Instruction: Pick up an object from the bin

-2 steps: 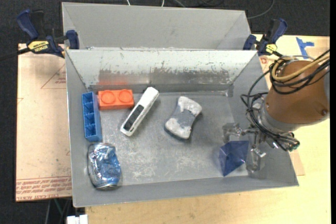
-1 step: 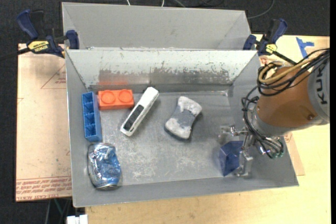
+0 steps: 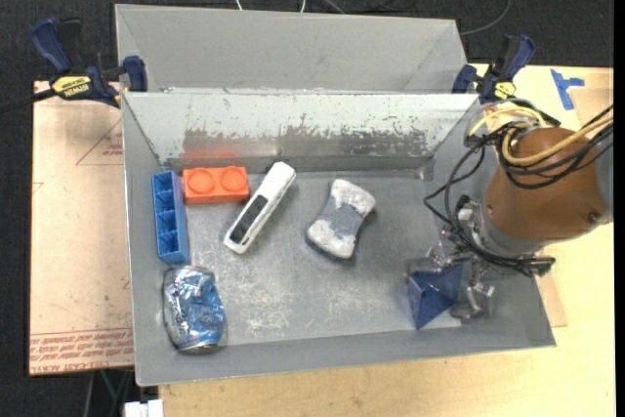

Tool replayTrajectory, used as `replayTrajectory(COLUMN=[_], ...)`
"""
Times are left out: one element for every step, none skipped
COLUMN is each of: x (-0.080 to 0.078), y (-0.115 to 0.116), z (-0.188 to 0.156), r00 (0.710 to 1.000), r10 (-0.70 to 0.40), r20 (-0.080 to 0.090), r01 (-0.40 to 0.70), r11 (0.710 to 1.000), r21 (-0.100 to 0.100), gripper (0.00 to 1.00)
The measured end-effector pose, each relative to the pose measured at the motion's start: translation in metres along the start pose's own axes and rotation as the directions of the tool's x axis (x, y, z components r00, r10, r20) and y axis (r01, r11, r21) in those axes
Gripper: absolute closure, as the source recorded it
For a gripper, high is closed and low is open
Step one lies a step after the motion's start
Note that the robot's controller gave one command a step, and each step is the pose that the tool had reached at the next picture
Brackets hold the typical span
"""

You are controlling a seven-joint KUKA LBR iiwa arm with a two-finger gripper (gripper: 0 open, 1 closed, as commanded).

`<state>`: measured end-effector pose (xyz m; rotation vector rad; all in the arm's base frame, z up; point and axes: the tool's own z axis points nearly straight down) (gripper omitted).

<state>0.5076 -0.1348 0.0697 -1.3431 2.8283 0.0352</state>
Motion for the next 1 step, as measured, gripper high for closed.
replayTrajectory(x=[-0.0099], y=[0.0056], z=[-0.0017], r00=[0.805], r10=[0.593], r20=[-0.003], r01=[-0.593], r11=[0.805], r21=[0.018], gripper=[1.0])
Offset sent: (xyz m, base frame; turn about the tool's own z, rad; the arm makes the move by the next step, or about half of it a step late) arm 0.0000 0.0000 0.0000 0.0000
